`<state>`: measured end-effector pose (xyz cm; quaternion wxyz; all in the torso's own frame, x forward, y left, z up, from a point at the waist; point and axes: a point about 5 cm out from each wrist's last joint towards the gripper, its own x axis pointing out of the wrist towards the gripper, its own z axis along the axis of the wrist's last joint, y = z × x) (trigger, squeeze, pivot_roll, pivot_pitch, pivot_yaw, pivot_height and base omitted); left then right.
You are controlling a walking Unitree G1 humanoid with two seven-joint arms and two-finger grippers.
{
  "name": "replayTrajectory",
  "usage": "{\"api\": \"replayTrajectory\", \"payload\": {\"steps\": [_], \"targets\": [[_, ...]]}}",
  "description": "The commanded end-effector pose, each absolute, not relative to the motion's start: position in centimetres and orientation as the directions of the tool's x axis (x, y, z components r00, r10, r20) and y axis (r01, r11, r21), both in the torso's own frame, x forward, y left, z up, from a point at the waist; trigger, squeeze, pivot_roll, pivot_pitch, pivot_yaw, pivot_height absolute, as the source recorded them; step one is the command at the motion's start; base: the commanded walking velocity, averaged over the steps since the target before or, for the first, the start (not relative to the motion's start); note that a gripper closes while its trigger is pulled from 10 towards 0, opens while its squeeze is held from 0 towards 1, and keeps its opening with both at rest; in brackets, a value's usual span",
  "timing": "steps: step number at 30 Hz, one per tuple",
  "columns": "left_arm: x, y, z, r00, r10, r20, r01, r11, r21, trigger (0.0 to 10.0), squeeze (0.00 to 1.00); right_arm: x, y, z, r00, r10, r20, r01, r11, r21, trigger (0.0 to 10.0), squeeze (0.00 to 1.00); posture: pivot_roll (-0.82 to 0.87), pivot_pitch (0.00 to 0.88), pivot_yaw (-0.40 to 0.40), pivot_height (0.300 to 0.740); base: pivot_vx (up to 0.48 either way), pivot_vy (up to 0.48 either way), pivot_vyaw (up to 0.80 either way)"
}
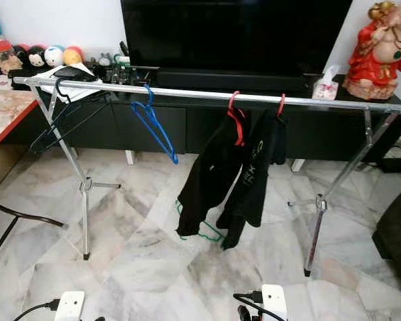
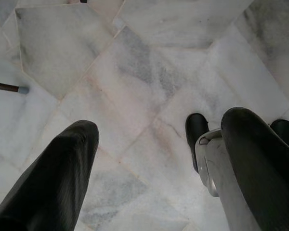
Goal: Hang hanger
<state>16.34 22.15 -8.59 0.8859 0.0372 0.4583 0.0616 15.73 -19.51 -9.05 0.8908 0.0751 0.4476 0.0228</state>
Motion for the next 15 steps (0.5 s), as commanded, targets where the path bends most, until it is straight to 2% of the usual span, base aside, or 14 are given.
{"api": "replayTrajectory", "payload": {"steps": [1,5,15], "targets": [[16.01,21.99,-8.78,0.561,0.134,-0.817,-0.073,0.991,0.112,10.0,0.0,15.83,-19.7,-8.98,0.603,0.102,-0.792,0.028,0.989,0.148,10.0,0.0,-0.04,0.0,-0.023,0.74,0.0,0.0,0.0],[16.02,22.01,-8.78,0.561,0.137,-0.817,-0.07,0.991,0.118,10.0,0.0,15.84,-19.7,-8.97,0.602,0.103,-0.792,0.027,0.989,0.149,10.0,0.0,-0.04,0.0,-0.024,0.74,0.137,0.0,0.0],[15.89,22.09,-8.81,0.56,0.137,-0.817,-0.071,0.991,0.118,10.0,0.0,15.92,-19.72,-8.93,0.601,0.108,-0.792,0.002,0.991,0.137,10.0,0.0,-0.04,0.0,-0.025,0.74,0.392,0.0,0.0]]}}
